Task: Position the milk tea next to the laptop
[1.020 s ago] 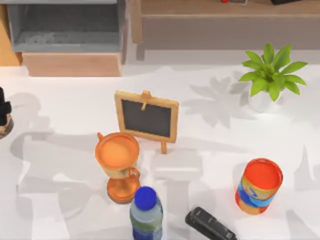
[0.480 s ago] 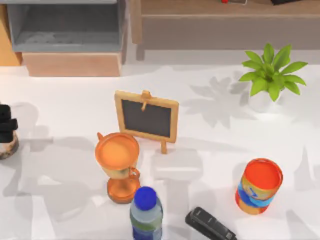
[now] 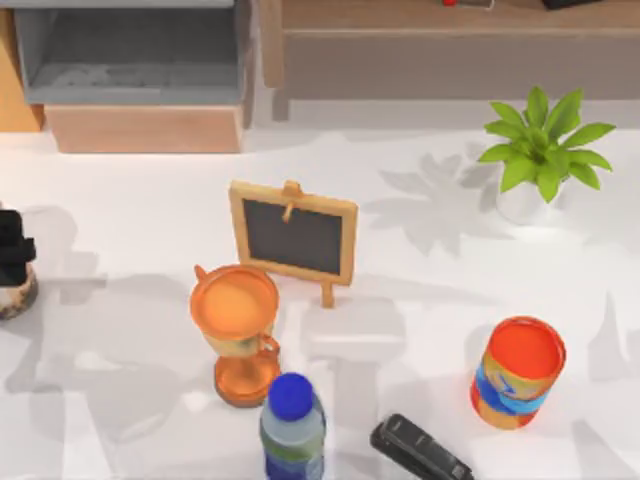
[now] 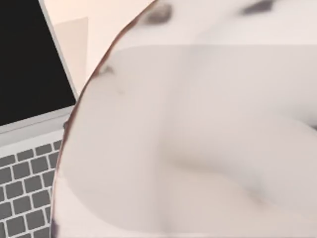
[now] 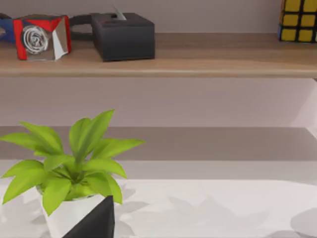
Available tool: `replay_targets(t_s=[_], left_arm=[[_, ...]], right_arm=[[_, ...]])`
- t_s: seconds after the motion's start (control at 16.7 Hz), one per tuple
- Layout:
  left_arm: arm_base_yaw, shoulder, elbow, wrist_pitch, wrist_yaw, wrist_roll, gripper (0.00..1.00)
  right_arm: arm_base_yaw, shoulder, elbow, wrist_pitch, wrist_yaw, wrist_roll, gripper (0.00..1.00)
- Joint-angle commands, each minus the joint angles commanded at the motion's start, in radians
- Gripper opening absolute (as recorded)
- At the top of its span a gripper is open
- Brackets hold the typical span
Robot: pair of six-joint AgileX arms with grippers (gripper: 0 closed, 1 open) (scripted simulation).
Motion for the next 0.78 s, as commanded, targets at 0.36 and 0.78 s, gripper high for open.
replay_targets(t_s=[0.36,0.78], left_arm=[[0.000,0.000,0.000,0.000,0.000,0.000,0.90],[0.000,0.000,0.000,0.000,0.000,0.000,1.00]], right_arm=[[0.000,0.000,0.000,0.000,0.000,0.000,1.00],[0.000,0.000,0.000,0.000,0.000,0.000,1.00]])
